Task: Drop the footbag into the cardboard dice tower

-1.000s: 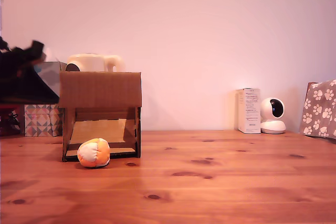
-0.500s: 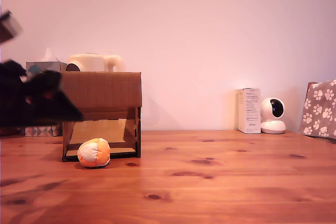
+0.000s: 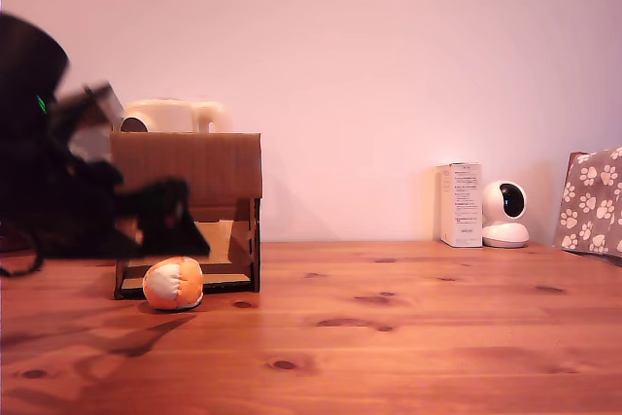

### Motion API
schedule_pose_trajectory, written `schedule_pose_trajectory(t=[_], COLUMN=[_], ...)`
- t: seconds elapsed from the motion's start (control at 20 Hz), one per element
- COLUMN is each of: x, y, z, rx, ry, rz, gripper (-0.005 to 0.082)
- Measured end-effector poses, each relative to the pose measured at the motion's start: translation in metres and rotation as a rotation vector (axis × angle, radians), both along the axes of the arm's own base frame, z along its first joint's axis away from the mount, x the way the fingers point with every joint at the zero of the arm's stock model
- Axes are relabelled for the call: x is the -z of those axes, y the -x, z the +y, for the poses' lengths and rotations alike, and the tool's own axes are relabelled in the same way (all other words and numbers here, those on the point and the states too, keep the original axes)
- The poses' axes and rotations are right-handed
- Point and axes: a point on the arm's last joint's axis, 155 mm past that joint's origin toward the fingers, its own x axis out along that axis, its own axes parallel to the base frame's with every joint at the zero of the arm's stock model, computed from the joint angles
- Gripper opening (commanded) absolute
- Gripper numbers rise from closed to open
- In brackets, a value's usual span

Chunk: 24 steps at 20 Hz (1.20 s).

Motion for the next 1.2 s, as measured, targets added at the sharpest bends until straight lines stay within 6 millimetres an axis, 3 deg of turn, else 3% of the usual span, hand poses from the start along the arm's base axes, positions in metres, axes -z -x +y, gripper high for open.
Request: schedule_pose_trajectory(t=[0.2, 0.4, 0.6, 0.8, 1.05, 1.2], x=[0.005, 0.006, 0.015, 0.022, 0.023, 0.018], y=[-0.015, -0.023, -0.02, -0.018, -0.016, -0.003], z=[-0.001, -0.004, 0.002, 0.008, 0.005, 0.001], rx=[-0.018, -0.017, -0.026, -0.037, -0.024, 0.008], ry=[-0.028, -0.04, -0.056, -0.068, -0.065, -0.067], rz=[-0.003, 0.023, 0.064, 0.094, 0.104, 0.15], gripper=[0.0731, 0.0397, 0.0331, 0.004, 0.0001, 0.0001])
